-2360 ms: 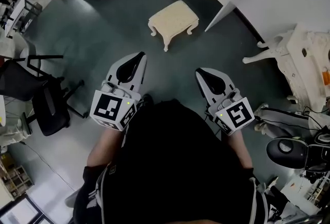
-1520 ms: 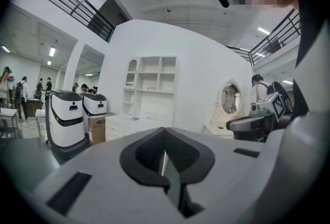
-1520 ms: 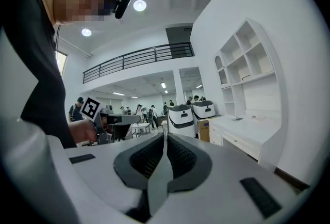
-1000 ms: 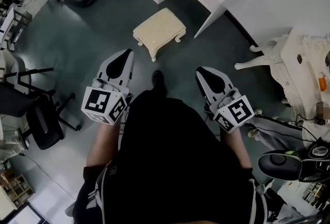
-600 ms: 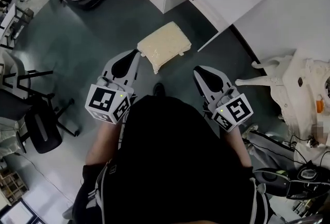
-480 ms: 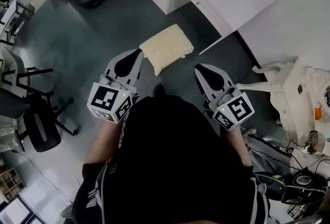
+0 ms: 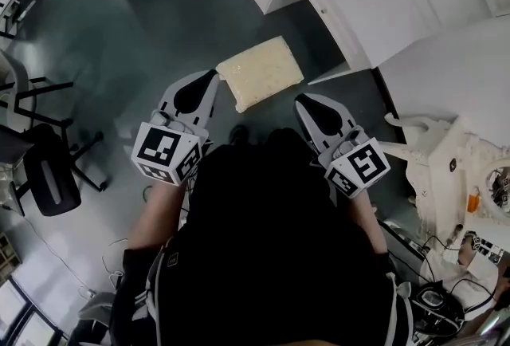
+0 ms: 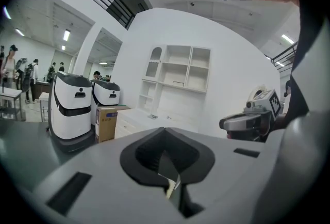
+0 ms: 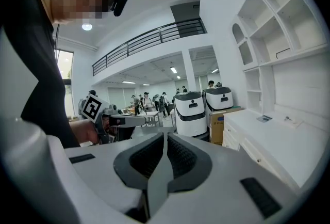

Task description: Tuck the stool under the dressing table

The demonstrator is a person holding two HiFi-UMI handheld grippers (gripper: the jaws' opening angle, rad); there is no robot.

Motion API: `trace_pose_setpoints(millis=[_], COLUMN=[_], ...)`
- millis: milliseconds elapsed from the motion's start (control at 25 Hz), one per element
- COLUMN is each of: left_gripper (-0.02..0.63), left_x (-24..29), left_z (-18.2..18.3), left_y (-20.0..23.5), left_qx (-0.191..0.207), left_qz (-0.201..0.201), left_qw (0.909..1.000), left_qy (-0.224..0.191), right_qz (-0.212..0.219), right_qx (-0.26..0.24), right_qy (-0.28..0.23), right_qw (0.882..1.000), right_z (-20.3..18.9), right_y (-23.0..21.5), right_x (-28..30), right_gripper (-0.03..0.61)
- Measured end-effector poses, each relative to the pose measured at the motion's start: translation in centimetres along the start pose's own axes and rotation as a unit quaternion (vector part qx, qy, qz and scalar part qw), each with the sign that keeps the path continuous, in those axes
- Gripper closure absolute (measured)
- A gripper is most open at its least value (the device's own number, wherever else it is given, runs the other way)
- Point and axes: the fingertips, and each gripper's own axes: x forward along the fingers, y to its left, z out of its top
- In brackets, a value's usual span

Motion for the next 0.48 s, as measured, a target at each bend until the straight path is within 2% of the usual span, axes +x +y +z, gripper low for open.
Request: trace_pose_setpoints(millis=[240,480], left_gripper=[0.609,0.607], left_x=[1.1,2.9], left_z=[0.5,0.0], left_y=[1.9,2.6], left_qx=[-0.014,-0.031], left_qz=[0.043,0.102], left_qw=[0.9989,0.9943], left_qy=[-0.01,-0.005], right_qz=[0.047,0.107], right_qx=[-0.003,-0.007], right_qy=[0.018,0.028], right_qw=[0.999,0.994], right_z=[0.6,1.1], right_y=[-1.9,-5.2], right_x=[2.6,4.5], right_gripper=[0.557,0.556])
